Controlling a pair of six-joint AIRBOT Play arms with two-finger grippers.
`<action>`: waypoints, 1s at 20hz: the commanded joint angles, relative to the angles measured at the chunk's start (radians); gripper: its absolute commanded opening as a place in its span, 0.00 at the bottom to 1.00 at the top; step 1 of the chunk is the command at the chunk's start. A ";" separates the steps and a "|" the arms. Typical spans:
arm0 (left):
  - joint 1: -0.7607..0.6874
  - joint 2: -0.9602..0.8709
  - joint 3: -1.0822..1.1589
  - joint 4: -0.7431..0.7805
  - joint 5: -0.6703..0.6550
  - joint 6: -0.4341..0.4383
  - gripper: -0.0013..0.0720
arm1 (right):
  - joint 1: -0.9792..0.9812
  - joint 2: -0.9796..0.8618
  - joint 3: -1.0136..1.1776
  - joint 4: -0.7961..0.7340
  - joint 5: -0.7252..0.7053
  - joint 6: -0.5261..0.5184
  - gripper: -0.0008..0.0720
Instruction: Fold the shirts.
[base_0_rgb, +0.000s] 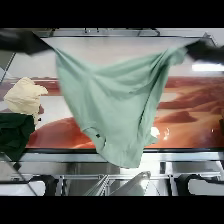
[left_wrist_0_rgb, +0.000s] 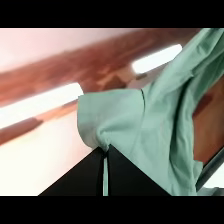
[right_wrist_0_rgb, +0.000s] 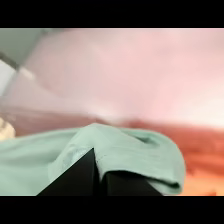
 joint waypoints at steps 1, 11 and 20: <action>-0.014 -0.243 -0.044 0.006 -0.051 0.013 0.04 | 0.014 -0.238 0.001 -0.117 0.005 0.119 0.04; 0.147 -0.082 -0.248 -0.082 0.212 -0.079 1.00 | -0.237 -0.125 0.016 -0.469 0.180 0.333 0.71; -0.076 0.497 -1.305 -0.104 -0.328 -0.139 0.97 | -0.051 -0.285 0.111 -0.459 0.083 0.341 0.60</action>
